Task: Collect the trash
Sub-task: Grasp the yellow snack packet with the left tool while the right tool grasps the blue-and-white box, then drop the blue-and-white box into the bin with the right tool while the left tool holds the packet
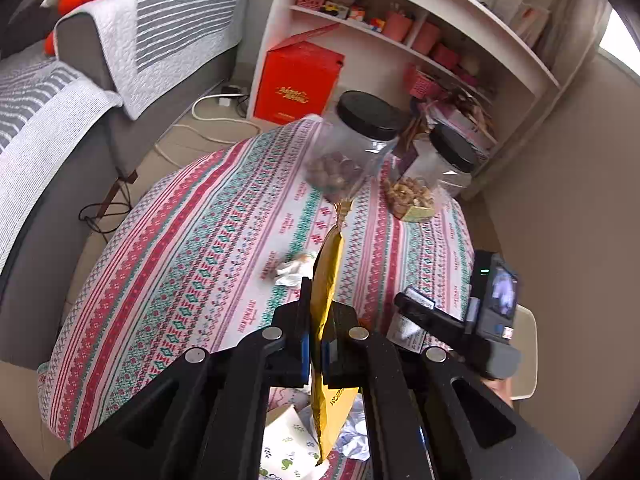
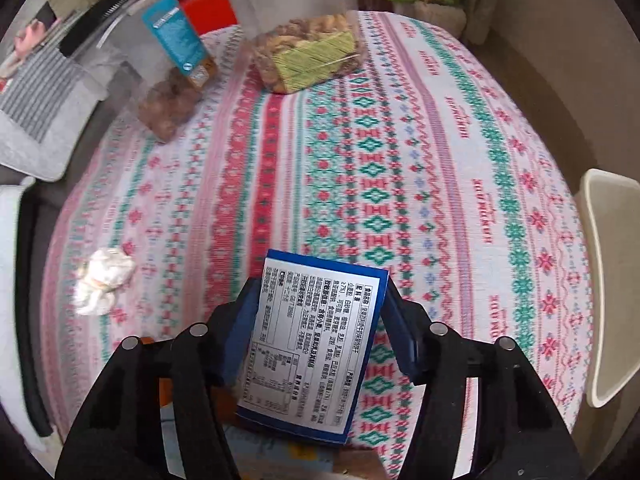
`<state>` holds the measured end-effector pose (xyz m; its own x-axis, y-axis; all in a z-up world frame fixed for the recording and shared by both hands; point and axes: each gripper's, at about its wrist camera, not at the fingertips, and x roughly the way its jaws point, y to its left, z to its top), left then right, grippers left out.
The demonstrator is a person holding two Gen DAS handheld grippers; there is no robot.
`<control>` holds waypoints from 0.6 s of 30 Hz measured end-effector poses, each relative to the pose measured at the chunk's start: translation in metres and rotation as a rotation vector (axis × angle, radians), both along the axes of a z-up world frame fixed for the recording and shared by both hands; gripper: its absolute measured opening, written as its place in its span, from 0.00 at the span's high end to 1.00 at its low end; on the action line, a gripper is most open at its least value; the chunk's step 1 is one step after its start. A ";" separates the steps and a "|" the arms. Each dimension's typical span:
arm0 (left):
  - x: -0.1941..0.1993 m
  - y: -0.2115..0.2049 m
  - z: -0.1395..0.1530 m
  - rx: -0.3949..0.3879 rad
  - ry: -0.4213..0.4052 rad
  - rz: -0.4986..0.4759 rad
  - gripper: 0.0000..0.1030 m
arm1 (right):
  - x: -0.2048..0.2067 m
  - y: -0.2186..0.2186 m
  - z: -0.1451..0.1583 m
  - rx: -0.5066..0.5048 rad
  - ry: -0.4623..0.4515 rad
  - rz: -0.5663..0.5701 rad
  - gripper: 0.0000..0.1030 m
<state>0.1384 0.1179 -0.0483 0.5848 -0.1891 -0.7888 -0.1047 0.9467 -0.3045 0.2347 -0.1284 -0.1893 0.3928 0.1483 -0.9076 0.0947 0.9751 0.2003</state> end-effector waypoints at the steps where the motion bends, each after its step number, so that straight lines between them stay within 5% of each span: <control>1: 0.001 0.005 -0.002 -0.008 0.007 0.010 0.97 | -0.004 0.003 0.011 0.001 -0.038 0.025 0.48; 11: -0.003 0.026 0.001 -0.053 -0.024 0.067 0.97 | -0.045 0.024 0.097 0.074 -0.252 0.138 0.48; 18: -0.006 0.020 0.004 -0.051 -0.041 0.068 0.97 | -0.066 0.027 0.123 0.077 -0.324 0.184 0.48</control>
<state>0.1327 0.1381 -0.0441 0.6293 -0.1875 -0.7542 -0.1543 0.9210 -0.3577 0.1688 -0.1016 -0.0662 0.6181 0.3058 -0.7242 -0.1609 0.9509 0.2642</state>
